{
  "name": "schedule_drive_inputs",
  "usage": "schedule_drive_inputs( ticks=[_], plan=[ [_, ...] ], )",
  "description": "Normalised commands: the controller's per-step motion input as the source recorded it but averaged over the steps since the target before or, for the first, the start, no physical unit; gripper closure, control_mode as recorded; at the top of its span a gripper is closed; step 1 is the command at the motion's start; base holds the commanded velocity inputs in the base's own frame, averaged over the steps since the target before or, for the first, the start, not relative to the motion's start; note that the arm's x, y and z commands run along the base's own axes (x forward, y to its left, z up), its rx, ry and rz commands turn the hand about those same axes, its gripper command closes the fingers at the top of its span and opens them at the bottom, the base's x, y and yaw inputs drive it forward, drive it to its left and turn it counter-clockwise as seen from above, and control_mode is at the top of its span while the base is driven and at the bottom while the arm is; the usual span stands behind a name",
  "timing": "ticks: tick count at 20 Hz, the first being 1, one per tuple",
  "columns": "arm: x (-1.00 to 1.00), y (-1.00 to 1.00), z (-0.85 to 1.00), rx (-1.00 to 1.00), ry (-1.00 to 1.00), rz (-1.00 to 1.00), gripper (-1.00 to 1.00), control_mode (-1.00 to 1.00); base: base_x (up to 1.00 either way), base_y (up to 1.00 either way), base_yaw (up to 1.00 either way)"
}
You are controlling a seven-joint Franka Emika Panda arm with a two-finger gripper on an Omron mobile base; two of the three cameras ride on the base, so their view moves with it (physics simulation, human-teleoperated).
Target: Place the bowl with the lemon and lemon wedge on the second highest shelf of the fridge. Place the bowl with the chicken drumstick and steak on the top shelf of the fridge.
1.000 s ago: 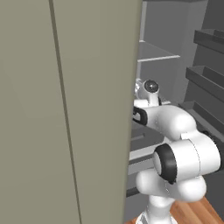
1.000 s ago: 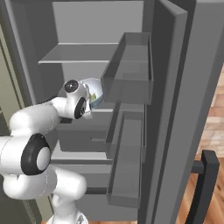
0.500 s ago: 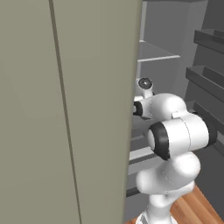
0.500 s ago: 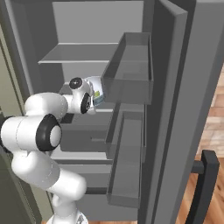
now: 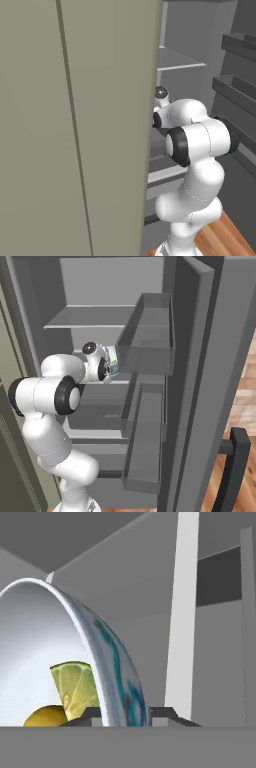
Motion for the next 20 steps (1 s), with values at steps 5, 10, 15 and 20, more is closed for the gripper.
schedule_drive_inputs(
  ticks=[5,10,15,20],
  plan=[
    [0.00,0.00,0.20,0.00,0.00,-0.03,-1.00,-1.00,0.00,0.00,0.00],
    [-0.27,0.00,0.52,0.00,0.00,-0.02,-1.00,-1.00,0.00,0.00,0.00],
    [-0.97,0.00,0.40,0.04,0.00,0.00,-1.00,-1.00,0.00,0.00,0.00],
    [-1.00,0.00,0.38,0.05,0.00,0.00,-1.00,-1.00,0.00,0.00,0.00]
  ],
)
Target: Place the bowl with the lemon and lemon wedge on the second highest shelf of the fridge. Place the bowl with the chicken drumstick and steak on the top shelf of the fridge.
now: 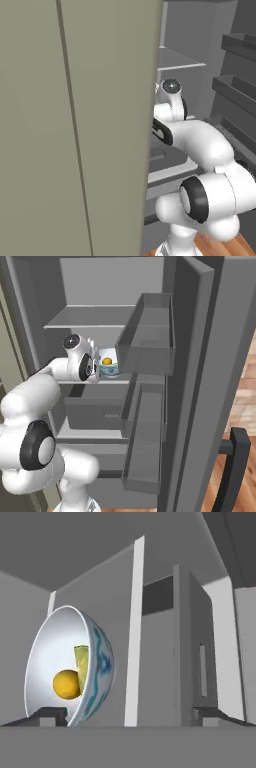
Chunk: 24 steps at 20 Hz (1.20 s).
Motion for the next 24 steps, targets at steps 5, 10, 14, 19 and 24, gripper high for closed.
schedule_drive_inputs(
  ticks=[5,10,14,19,24],
  plan=[
    [-1.00,-0.01,0.57,0.05,0.00,0.00,-1.00,-1.00,0.00,0.00,0.00],
    [-1.00,-0.04,0.73,0.01,0.00,0.01,-1.00,-1.00,0.00,0.00,0.00],
    [-1.00,0.00,0.62,0.00,0.04,0.05,-1.00,-1.00,0.00,0.00,0.00],
    [-1.00,0.00,0.47,0.00,0.03,0.09,-1.00,-1.00,0.00,0.00,0.00],
    [-0.27,0.01,0.15,-0.06,0.13,0.18,-1.00,-1.00,0.00,0.00,0.00]
  ],
)
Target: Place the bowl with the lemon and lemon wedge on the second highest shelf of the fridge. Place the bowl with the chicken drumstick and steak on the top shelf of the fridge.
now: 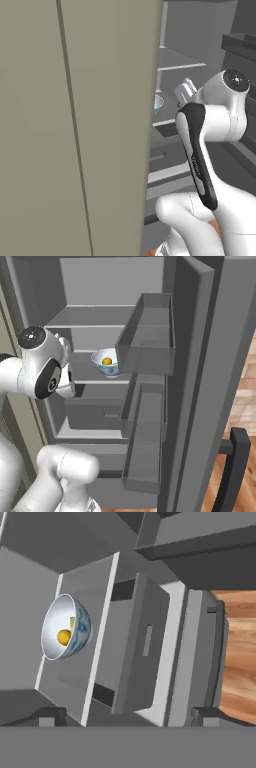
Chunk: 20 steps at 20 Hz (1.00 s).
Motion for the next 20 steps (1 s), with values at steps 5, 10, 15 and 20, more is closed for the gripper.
schedule_drive_inputs(
  ticks=[5,10,15,20],
  plan=[
    [0.00,0.19,0.00,-0.19,0.07,0.14,-1.00,-1.00,0.00,0.00,0.00],
    [-0.02,0.01,0.00,-0.01,0.01,0.00,-1.00,-1.00,0.00,0.00,0.00],
    [-0.14,0.00,0.00,0.00,0.00,0.00,-1.00,1.00,-0.33,0.00,0.00],
    [0.00,0.00,0.00,0.00,0.00,0.00,-1.00,1.00,-0.76,0.00,0.00]
  ],
)
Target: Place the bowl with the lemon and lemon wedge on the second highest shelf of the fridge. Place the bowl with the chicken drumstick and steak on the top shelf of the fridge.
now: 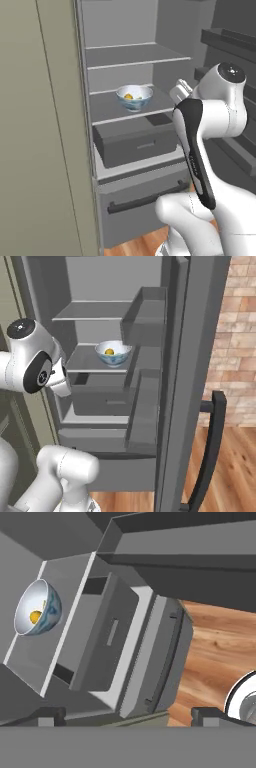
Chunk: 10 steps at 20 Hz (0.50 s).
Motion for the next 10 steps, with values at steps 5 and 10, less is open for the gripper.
schedule_drive_inputs(
  ticks=[5,10],
  plan=[
    [0.00,0.00,0.00,0.00,0.00,0.00,-1.00,1.00,-0.85,0.08,0.07],
    [0.00,0.00,0.00,0.00,0.00,0.00,-1.00,1.00,-0.80,0.33,0.24]
  ],
)
